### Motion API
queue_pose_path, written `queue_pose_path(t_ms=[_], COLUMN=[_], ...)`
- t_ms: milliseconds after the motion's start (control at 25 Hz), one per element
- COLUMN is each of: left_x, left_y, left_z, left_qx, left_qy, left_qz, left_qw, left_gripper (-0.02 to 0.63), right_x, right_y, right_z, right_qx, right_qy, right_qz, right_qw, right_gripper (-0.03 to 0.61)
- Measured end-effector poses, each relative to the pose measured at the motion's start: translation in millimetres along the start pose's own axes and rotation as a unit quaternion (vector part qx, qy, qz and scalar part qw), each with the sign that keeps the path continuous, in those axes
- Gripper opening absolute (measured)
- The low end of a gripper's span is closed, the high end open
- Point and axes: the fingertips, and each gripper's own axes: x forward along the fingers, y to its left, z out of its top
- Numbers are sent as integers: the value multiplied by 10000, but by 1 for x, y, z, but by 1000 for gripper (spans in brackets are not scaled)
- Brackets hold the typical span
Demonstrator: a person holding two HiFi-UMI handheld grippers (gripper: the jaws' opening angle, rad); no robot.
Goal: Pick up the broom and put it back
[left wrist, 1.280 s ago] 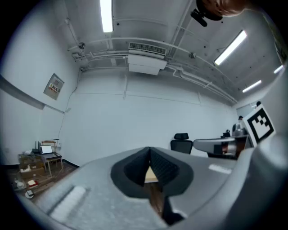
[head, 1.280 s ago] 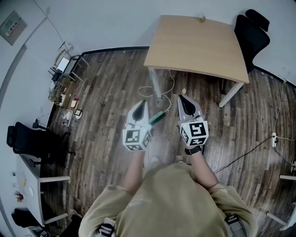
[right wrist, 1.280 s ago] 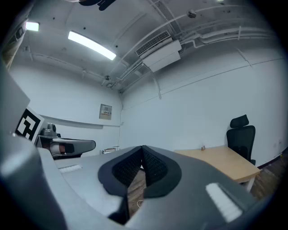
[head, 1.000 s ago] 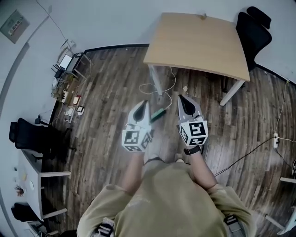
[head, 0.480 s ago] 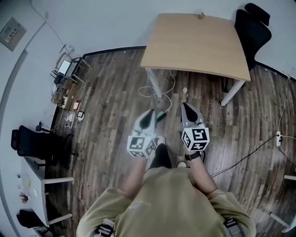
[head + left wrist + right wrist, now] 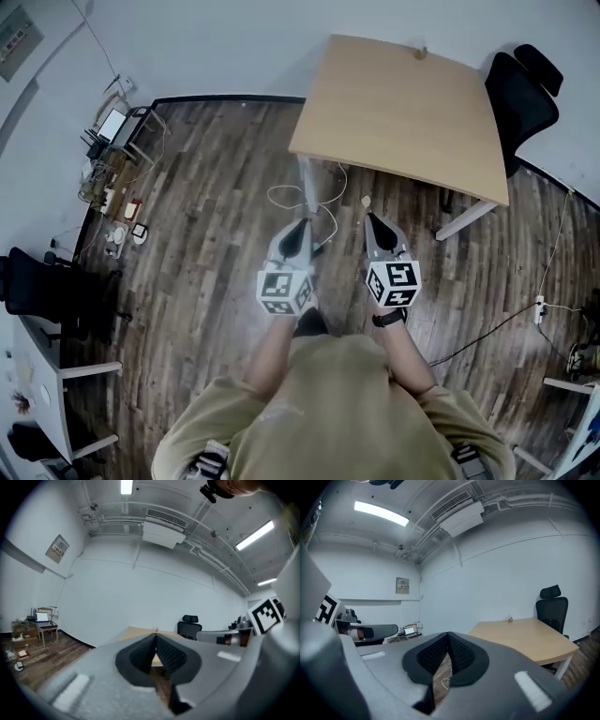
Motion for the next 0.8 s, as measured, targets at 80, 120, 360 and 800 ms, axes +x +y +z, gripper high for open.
queue_pose_path(t_ms=[80, 120, 360, 800], left_x=[11, 16, 45, 64], left_y=[28, 42, 123, 226], left_z=[0, -1, -17, -92], left_qx=[-47, -87, -288, -742], left_qy=[46, 93, 328, 904], left_qz=[69, 112, 311, 507], left_qw=[10000, 9999, 9986, 9918], left_gripper=[2, 2, 2, 2], right_x=[34, 51, 152, 244], right_y=[13, 20, 61, 56], right_z=[-3, -5, -29, -131], right_qx=[-7, -19, -92, -996], right_qy=[142, 214, 653, 1938], right_qz=[121, 190, 571, 442], right_qw=[9998, 9996, 9962, 9750], right_gripper=[5, 5, 5, 5])
